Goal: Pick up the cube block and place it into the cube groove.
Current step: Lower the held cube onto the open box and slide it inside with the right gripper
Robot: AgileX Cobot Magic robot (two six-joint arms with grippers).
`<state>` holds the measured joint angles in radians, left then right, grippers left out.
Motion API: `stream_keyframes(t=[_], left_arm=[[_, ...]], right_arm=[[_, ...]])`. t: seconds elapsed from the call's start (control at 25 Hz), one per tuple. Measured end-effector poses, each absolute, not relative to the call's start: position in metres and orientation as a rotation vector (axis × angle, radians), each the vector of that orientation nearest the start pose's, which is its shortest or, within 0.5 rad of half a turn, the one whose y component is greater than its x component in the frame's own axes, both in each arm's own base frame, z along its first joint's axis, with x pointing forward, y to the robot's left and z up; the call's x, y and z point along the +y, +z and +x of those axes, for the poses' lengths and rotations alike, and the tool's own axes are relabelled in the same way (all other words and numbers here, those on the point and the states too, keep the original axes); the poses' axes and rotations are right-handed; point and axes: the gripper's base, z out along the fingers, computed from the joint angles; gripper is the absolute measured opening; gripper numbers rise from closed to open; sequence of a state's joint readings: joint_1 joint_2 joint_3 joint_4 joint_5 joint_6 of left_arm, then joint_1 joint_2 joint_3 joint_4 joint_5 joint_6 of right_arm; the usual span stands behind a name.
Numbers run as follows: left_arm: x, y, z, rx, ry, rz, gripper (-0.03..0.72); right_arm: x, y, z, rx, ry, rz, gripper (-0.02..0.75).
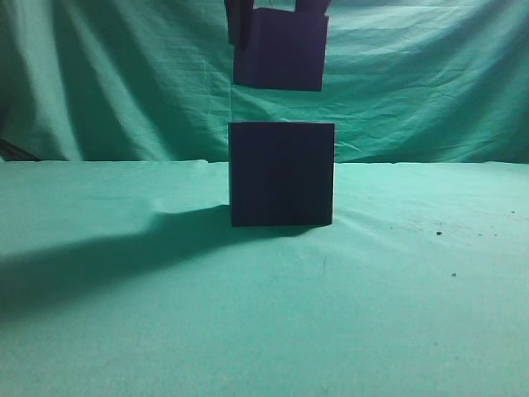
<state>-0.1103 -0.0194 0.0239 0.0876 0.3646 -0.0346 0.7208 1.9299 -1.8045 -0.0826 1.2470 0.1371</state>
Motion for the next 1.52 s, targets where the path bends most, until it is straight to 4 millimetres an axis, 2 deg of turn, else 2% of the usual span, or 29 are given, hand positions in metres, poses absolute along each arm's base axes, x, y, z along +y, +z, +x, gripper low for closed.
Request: stream_keyframes(t=[0.32, 0.96, 1.52], left_arm=[[-0.003, 0.173, 0.052, 1.847, -0.015, 0.124, 0.000], [-0.003, 0.173, 0.052, 1.847, -0.015, 0.124, 0.000], [-0.003, 0.173, 0.052, 1.847, -0.015, 0.124, 0.000]], right_arm=[[0.271, 0.279, 0.324, 2.783, 0.014, -0.701, 0.436], [0.271, 0.276, 0.327, 2.822, 0.011, -0.482, 0.436], [0.275, 0.270, 0.331, 2.819, 0.028, -0.470, 0.436]])
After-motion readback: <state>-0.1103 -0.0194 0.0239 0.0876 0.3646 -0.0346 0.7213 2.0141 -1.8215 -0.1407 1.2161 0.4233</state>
